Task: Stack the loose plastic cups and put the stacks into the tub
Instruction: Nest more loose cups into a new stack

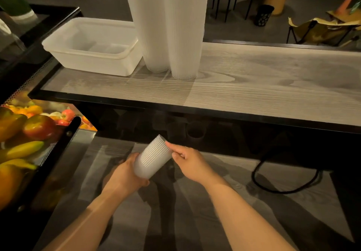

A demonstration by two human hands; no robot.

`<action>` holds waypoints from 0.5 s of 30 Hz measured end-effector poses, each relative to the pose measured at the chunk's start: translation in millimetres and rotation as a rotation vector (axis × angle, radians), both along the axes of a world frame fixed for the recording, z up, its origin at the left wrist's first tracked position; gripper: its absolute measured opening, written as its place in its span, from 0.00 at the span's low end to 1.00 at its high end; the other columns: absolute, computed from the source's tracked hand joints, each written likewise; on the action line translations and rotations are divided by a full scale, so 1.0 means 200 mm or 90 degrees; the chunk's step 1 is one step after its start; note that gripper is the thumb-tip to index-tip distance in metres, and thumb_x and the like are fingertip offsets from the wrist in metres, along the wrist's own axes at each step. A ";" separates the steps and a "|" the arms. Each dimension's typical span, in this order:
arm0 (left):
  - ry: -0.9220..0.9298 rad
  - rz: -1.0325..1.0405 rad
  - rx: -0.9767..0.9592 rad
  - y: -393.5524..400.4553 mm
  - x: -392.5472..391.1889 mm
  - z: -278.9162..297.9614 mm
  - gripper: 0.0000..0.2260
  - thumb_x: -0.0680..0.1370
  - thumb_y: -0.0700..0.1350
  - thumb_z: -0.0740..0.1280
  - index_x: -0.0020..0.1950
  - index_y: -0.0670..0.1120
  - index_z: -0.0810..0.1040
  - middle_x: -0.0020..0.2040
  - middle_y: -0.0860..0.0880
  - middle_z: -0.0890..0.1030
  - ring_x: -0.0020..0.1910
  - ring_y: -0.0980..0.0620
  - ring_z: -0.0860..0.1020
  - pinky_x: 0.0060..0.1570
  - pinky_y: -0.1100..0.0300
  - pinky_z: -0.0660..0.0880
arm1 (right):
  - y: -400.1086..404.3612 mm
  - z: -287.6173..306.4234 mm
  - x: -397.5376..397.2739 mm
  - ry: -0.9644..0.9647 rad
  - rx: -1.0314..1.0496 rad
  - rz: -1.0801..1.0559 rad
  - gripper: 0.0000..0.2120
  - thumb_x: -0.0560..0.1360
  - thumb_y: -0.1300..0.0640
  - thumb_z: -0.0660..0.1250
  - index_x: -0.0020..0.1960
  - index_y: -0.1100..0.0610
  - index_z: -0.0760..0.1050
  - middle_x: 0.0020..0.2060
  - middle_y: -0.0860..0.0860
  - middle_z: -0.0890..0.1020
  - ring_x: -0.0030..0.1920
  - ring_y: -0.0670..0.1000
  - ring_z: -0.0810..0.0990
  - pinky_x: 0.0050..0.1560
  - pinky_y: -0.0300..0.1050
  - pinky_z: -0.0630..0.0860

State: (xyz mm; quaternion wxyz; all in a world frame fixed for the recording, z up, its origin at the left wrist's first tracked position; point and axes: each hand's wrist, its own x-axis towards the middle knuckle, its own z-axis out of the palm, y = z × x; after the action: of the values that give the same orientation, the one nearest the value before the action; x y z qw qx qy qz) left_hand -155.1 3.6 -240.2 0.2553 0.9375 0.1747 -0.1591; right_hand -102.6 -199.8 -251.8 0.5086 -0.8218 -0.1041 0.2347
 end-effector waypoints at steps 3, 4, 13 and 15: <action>0.005 -0.004 0.003 -0.01 0.00 -0.02 0.39 0.68 0.46 0.80 0.74 0.52 0.63 0.65 0.49 0.75 0.64 0.47 0.74 0.63 0.46 0.75 | -0.02 -0.02 0.08 0.014 0.007 -0.055 0.17 0.81 0.58 0.58 0.64 0.42 0.76 0.58 0.48 0.81 0.45 0.45 0.82 0.52 0.44 0.78; 0.008 -0.005 0.005 -0.02 0.00 -0.03 0.40 0.68 0.46 0.80 0.74 0.53 0.62 0.65 0.49 0.74 0.65 0.47 0.74 0.64 0.46 0.74 | -0.03 -0.02 0.11 -0.006 -0.035 -0.100 0.17 0.80 0.59 0.58 0.62 0.43 0.78 0.56 0.50 0.82 0.44 0.48 0.82 0.50 0.45 0.78; 0.018 0.010 0.045 0.06 -0.04 -0.06 0.43 0.67 0.50 0.80 0.76 0.54 0.60 0.69 0.49 0.71 0.67 0.47 0.72 0.65 0.47 0.73 | -0.06 -0.11 0.28 0.007 -0.548 0.048 0.17 0.81 0.55 0.56 0.67 0.53 0.73 0.63 0.55 0.78 0.62 0.58 0.76 0.62 0.53 0.74; 0.018 0.025 0.049 0.07 -0.05 -0.06 0.44 0.66 0.51 0.80 0.76 0.55 0.60 0.69 0.49 0.72 0.66 0.47 0.73 0.64 0.47 0.74 | -0.05 -0.12 0.29 0.015 -0.565 0.058 0.16 0.81 0.54 0.56 0.66 0.53 0.73 0.62 0.55 0.78 0.62 0.58 0.76 0.62 0.54 0.74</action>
State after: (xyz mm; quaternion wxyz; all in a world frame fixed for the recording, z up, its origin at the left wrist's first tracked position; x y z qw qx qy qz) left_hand -165.9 18.4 -252.0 0.2198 0.9407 0.2028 -0.1604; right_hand -44.0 -210.7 -275.9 0.0970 -0.9524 -0.0234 0.2882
